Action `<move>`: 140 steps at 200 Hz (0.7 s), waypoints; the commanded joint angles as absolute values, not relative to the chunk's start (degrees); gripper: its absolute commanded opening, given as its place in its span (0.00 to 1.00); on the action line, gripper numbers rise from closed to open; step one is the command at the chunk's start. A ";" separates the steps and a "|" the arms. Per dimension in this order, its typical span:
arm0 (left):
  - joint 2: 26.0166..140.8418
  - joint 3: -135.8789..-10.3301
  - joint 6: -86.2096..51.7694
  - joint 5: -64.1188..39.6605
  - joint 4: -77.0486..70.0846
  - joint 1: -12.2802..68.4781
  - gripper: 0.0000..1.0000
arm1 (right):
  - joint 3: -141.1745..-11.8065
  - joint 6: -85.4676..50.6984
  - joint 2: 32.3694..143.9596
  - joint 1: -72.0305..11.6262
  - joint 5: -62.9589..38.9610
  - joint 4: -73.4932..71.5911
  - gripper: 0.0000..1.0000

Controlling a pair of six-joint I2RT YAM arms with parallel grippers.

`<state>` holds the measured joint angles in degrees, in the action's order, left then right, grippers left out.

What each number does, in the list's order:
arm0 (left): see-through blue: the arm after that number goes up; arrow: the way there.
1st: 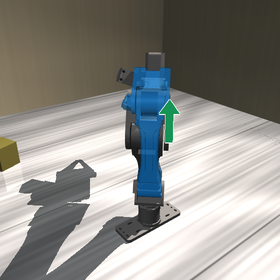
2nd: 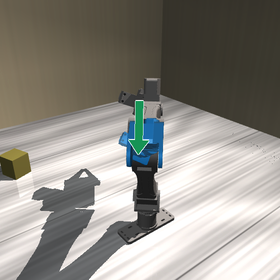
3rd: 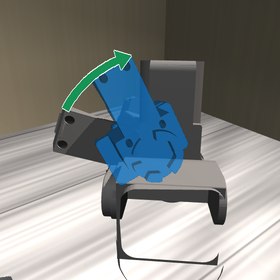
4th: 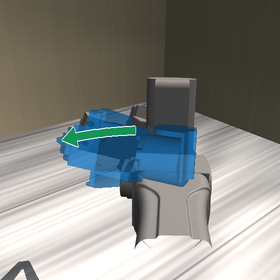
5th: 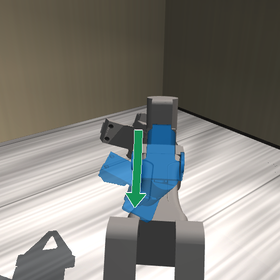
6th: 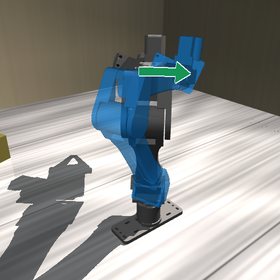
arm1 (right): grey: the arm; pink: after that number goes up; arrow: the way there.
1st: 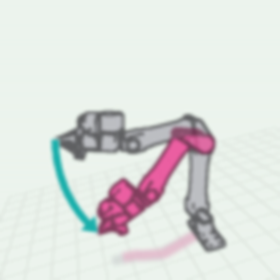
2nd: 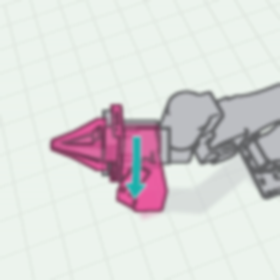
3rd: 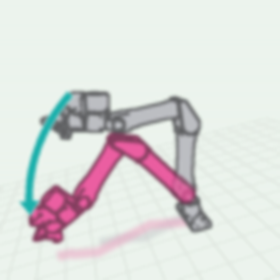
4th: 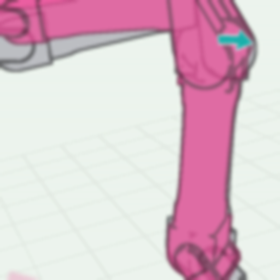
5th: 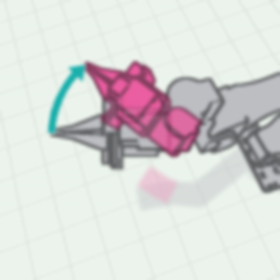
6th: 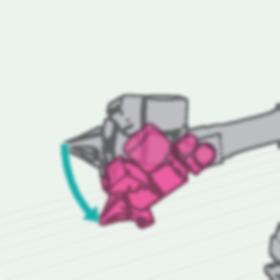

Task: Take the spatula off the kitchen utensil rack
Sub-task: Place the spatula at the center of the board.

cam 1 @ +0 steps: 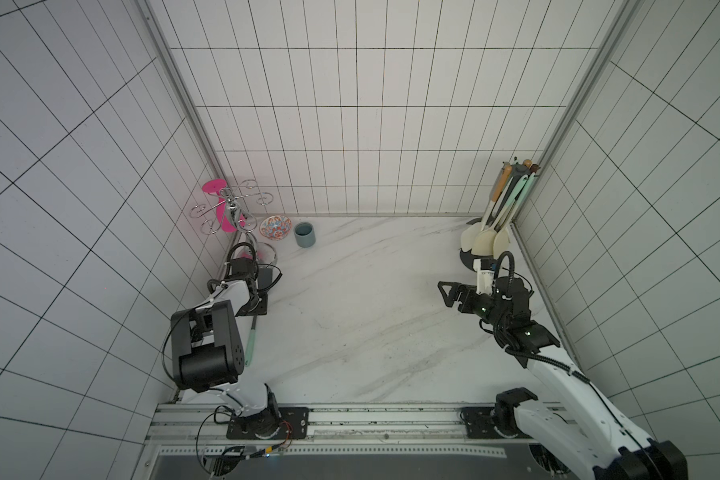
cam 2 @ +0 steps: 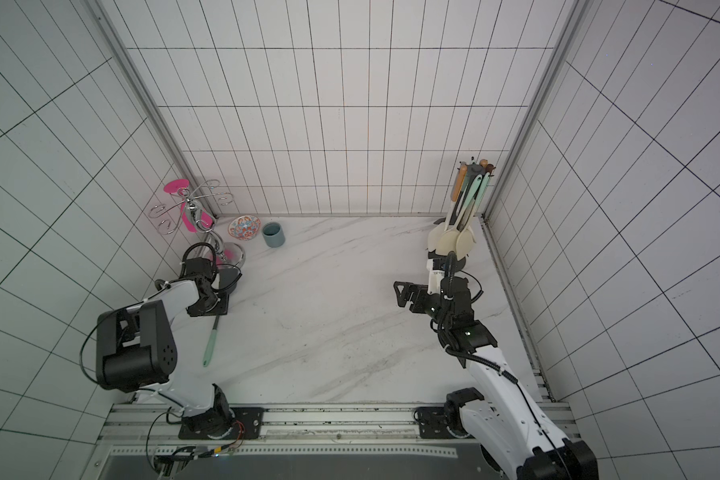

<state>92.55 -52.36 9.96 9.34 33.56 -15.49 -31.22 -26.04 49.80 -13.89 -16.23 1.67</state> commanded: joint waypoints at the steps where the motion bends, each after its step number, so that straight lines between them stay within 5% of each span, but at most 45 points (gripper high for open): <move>1: 88.09 -55.82 7.99 7.79 34.36 -15.73 0.90 | -29.18 -25.99 49.26 -13.72 -16.74 1.54 0.99; 17: 84.42 -56.37 6.52 7.10 34.54 -15.73 0.97 | -29.35 -26.38 49.69 -13.76 -17.26 1.37 0.99; 84: 63.61 -59.78 -0.71 -2.33 33.62 -15.55 0.97 | -29.88 -28.07 50.50 -13.79 -15.87 1.73 0.99; 140: 45.31 -50.90 -17.35 -18.48 20.08 -15.30 0.98 | -30.41 -28.63 52.17 -13.71 -9.93 3.16 0.99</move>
